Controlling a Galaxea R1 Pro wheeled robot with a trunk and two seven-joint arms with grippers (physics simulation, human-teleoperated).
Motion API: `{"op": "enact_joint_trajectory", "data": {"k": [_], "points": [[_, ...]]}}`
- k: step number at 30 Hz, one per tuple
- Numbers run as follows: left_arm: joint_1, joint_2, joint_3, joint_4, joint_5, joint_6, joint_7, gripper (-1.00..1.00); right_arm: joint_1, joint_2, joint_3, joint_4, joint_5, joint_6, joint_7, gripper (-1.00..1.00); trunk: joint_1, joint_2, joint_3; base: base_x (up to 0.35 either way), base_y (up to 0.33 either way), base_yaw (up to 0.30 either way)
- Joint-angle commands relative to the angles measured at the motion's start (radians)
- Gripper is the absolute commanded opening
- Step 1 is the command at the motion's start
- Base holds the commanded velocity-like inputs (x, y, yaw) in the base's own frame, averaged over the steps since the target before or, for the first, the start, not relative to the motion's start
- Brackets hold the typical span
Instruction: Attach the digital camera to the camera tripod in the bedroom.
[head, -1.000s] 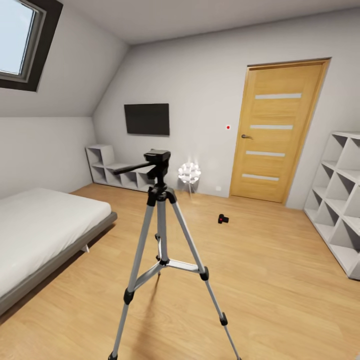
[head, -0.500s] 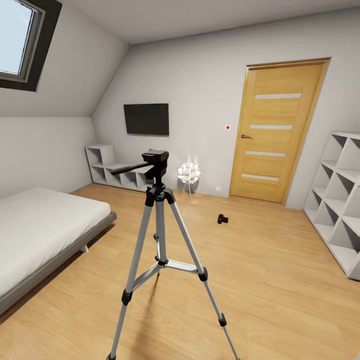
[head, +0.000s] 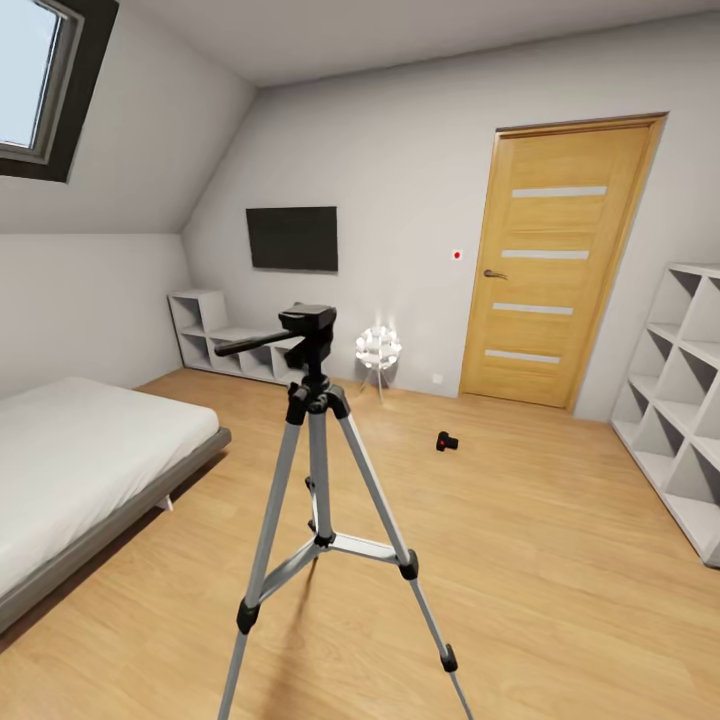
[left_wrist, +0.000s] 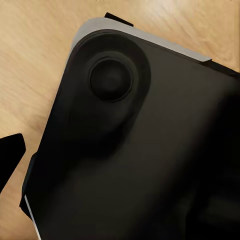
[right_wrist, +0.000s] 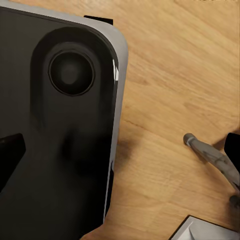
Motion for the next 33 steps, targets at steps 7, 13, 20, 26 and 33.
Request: {"op": "enact_joint_trajectory", "data": {"k": [7, 13, 20, 26, 33], "points": [[0.000, 0.000, 0.008, -0.001, 0.001, -0.002, -0.001, 1.00, 0.000, -0.001, 0.002, 0.000, 0.010, -0.002, -0.001, 1.00, 0.000, 0.000, -0.001, 0.024, 0.000, 0.000], [0.000, 0.000, 0.008, -0.001, 0.001, -0.002, -0.001, 1.00, 0.000, -0.002, 0.002, 0.000, 0.011, -0.001, -0.001, 1.00, 0.000, 0.000, -0.001, 0.005, 0.000, 0.000], [0.000, 0.000, 0.008, -0.001, 0.001, -0.002, -0.001, 1.00, 0.000, -0.002, 0.002, 0.000, 0.011, -0.001, -0.001, 1.00, 0.000, 0.000, -0.001, 0.001, 0.000, 0.000], [0.000, 0.000, 0.008, -0.001, 0.001, -0.002, -0.001, 1.00, 0.000, -0.002, 0.002, 0.000, 0.011, -0.001, -0.001, 1.00, 0.000, 0.000, -0.001, 0.000, 0.000, 0.000], [0.000, 0.000, 0.008, -0.001, 0.001, -0.002, -0.001, 1.00, 0.000, -0.002, 0.002, 0.000, 0.011, -0.002, -0.001, 1.00, 0.000, 0.000, -0.001, 0.000, 0.000, 0.000]]}}
